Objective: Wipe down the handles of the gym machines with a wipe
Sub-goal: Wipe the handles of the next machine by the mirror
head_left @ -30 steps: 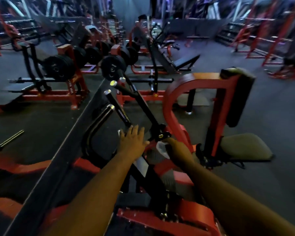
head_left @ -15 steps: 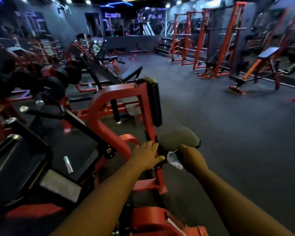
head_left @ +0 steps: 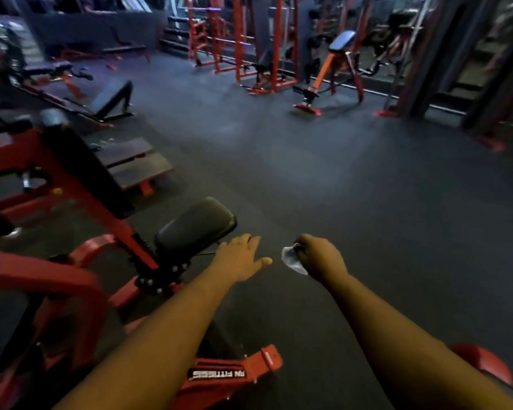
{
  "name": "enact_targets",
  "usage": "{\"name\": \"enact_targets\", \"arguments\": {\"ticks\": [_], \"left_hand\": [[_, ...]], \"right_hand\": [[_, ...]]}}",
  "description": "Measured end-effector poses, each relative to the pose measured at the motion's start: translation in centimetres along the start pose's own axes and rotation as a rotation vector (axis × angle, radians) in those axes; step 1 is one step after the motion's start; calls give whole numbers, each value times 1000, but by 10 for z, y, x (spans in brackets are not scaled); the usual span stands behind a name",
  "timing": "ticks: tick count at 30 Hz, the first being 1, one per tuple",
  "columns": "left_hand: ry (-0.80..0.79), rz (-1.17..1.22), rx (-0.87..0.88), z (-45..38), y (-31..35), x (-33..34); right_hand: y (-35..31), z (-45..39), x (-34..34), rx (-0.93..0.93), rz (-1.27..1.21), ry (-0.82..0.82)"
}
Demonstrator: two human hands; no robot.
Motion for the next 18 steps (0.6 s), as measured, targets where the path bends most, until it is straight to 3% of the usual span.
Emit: {"name": "enact_targets", "arguments": {"ticks": [9, 18], "left_hand": [[-50, -12, 165, -157, 92, 8], [-124, 60, 108, -335, 72, -22]], "right_hand": [[129, -89, -20, 129, 54, -21], [179, -275, -29, 123, 158, -126]]}}
Point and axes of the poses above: each hand's wrist, its own z-axis away from the middle knuckle, its own x-axis out of the palm, y = z × x, the point moved 10 cm from there along -z, towards the middle knuckle, and after that the axes turned 3 degrees about -y, right-handed, at the moved point
